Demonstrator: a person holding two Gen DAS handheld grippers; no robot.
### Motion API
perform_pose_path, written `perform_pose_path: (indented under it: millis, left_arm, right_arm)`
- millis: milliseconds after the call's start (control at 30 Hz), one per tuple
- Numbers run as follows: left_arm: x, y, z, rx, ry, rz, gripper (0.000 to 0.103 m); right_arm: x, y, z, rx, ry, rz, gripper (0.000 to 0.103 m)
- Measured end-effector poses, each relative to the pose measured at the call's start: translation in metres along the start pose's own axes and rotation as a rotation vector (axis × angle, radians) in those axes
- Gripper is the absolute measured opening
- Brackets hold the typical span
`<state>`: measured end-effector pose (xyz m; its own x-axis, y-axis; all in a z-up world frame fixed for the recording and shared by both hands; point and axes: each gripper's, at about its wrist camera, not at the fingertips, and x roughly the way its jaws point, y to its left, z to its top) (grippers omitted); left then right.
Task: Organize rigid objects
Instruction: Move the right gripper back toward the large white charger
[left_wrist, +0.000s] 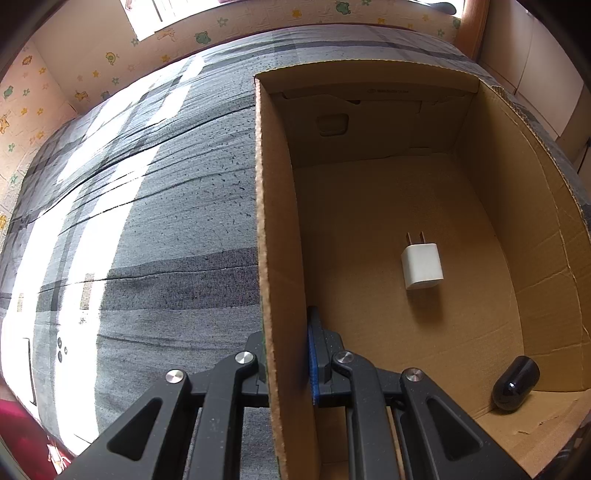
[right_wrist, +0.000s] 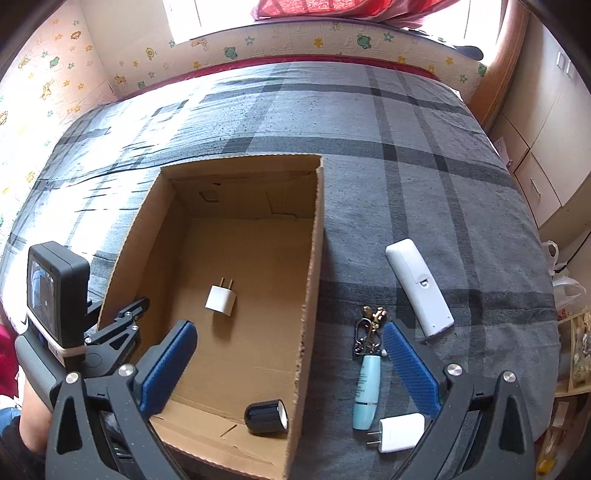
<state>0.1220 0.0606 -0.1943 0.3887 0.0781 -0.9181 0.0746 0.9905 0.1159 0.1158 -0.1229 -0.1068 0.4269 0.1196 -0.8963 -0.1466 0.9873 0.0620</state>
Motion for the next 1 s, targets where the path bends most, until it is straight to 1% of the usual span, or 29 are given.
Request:
perform_pose_path:
  millis: [267, 533, 733, 833, 1000]
  left_arm:
    - [-0.001, -0.001, -0.001, 0.003, -0.005, 0.004, 0.013]
    - [-0.001, -0.001, -0.001, 0.002, -0.005, 0.004, 0.013]
    - [-0.001, -0.001, -0.002, 0.002, -0.006, 0.005, 0.013]
    - [-0.001, 0.0, -0.002, 0.003, -0.006, 0.006, 0.013]
    - [0.0, -0.001, -0.001, 0.004, -0.006, 0.01, 0.013]
  right_arm:
    - [-0.001, -0.052, -0.027, 0.078, 0.023, -0.049, 0.103]
    - [0.006, -0.096, -0.057, 0.174, 0.048, -0.075, 0.103]
    - [0.017, -0.115, -0.079, 0.199, 0.066, -0.103, 0.103]
    - [0.025, -0.124, -0.091, 0.22, 0.081, -0.093, 0.103]
    - [0.038, -0.133, -0.107, 0.226, 0.114, -0.107, 0.103]
